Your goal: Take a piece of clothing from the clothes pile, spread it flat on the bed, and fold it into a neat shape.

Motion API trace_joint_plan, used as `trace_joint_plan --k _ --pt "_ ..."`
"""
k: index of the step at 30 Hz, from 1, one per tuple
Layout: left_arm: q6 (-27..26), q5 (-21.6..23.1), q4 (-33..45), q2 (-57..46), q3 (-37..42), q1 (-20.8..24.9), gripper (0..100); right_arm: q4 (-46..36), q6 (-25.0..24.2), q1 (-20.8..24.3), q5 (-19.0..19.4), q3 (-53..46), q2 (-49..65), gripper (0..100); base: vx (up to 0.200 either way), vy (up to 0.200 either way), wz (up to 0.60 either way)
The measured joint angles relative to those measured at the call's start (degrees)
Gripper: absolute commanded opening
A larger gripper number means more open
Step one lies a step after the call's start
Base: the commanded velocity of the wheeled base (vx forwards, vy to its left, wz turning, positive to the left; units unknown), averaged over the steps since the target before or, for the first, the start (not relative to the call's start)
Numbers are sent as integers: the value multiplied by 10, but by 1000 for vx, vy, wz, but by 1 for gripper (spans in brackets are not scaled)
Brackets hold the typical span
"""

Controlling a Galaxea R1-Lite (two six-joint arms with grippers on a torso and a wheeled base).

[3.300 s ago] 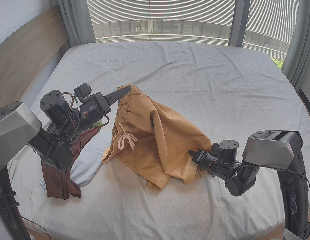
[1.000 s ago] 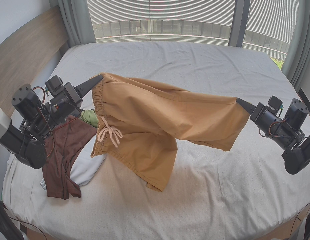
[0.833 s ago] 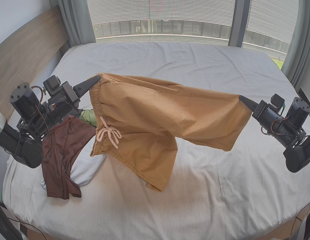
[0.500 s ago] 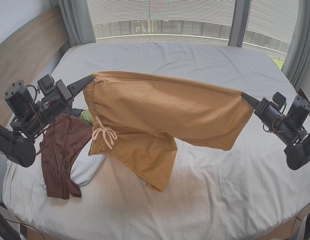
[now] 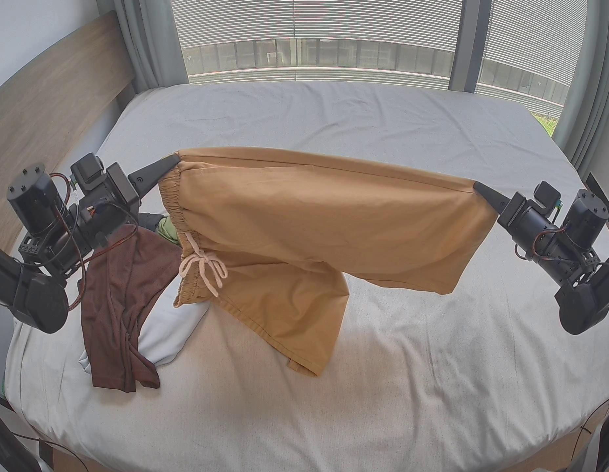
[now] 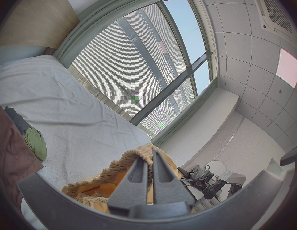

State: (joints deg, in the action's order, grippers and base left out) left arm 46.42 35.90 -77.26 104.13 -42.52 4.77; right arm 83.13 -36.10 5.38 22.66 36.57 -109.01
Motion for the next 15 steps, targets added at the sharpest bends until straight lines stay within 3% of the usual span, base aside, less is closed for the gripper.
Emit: trace_joint_plan --k 8,15 --pt "0 -6 2 -15 43 8 0 14 0 17 -4 6 -14 0 0 0 0" --pt "0 -38 11 -42 82 10 0 14 1 26 -3 27 -40 0 0 0 0"
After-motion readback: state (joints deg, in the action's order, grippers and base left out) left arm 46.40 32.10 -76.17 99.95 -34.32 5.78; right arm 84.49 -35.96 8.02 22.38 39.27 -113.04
